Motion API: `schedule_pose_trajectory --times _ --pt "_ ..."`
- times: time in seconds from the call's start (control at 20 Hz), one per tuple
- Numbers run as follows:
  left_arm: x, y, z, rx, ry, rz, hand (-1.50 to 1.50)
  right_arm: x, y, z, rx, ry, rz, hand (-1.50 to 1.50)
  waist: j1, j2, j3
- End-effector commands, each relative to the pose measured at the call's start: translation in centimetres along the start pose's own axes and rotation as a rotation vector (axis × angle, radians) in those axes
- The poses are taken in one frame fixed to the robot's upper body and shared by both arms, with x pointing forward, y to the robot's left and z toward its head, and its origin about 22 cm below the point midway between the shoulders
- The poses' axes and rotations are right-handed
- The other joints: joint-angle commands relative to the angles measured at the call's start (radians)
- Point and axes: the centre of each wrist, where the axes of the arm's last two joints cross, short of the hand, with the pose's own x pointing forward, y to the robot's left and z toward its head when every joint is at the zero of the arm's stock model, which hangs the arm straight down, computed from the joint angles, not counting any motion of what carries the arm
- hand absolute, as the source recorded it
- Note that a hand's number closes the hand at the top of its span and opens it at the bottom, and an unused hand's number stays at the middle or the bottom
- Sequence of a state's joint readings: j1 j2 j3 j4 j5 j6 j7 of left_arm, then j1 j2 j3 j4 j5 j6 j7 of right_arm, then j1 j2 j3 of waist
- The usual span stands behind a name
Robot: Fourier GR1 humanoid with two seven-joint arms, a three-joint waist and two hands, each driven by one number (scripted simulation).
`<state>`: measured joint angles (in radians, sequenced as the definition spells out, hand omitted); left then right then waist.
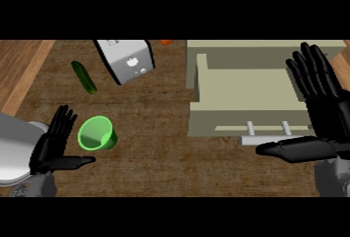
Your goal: Pick up the cup, place it into the drawer and close the drawer
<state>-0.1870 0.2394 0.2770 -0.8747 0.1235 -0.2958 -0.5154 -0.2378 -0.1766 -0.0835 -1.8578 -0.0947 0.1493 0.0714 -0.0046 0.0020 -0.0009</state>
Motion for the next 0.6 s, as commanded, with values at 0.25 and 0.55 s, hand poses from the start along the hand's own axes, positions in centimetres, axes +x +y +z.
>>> schedule_pose_trajectory --times 0.25,0.55 --pt "-4.2 1.0 0.0 0.025 -0.008 -0.021 -1.5 1.6 0.6 -0.3 0.023 0.001 0.004 -1.5 -0.015 0.004 -0.002" --pt "-5.6 0.8 1.3 0.031 -0.045 -0.003 -1.5 1.3 -1.0 -0.2 0.025 -0.009 -0.004 -1.5 -0.017 0.006 -0.002"
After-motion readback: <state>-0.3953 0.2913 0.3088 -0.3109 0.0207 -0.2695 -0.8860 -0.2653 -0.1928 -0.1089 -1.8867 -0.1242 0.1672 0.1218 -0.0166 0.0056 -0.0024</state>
